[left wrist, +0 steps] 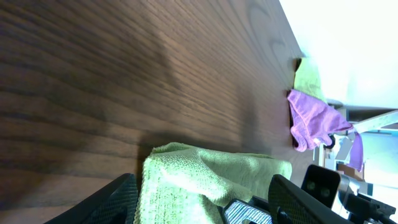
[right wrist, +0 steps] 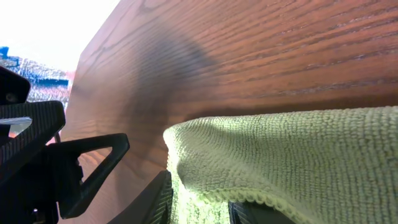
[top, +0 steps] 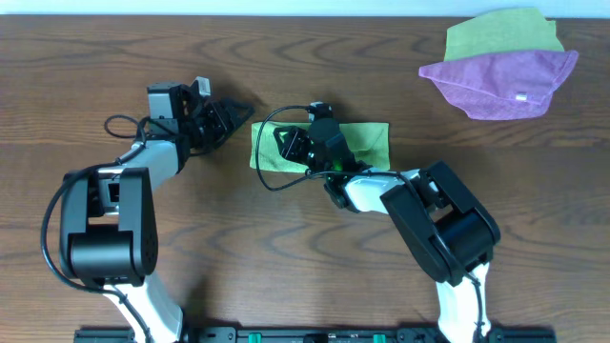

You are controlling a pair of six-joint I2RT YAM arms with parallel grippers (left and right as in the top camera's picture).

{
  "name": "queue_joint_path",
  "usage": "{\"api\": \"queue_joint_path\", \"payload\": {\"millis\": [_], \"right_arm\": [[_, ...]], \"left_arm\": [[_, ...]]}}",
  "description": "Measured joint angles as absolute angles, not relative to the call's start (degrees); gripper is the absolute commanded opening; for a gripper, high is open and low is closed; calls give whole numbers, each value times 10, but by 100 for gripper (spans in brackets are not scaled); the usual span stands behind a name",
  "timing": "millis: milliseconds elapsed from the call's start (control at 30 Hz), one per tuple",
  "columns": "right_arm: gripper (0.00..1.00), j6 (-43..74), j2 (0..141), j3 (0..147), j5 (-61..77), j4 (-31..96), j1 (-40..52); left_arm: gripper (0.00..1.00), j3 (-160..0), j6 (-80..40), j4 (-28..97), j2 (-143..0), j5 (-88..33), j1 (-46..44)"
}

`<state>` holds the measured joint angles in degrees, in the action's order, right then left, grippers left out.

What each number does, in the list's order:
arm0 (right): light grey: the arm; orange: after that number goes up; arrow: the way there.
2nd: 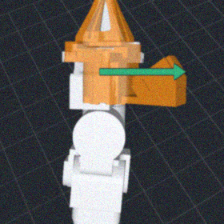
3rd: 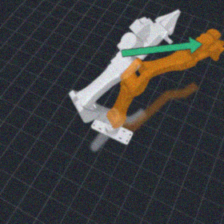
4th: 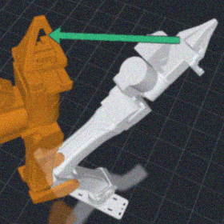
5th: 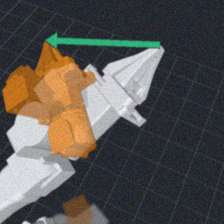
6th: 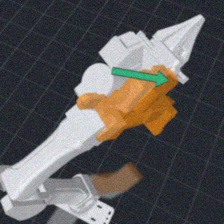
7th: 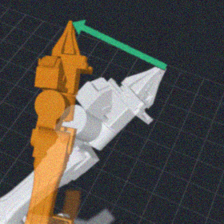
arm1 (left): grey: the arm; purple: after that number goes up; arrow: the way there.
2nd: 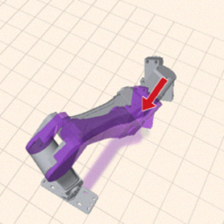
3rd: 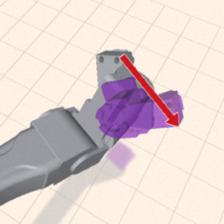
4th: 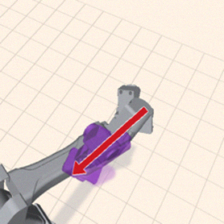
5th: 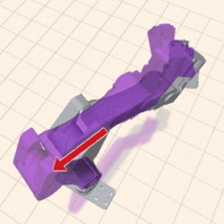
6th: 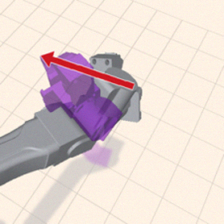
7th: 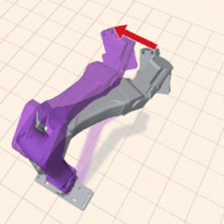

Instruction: Fold the cloth

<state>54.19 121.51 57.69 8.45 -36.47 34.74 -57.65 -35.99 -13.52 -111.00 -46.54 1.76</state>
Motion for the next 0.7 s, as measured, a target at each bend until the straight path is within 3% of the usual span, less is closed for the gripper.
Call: {"api": "queue_joint_path", "payload": {"millis": [467,700], "right_arm": [[30,542,1222,587,79,-371,348],[25,542,1236,605,88,-371,348]], "left_arm": [[69,-576,-360,-135,-1110,-475,19],[69,-576,-360,-135,-1110,-477,19]]}}
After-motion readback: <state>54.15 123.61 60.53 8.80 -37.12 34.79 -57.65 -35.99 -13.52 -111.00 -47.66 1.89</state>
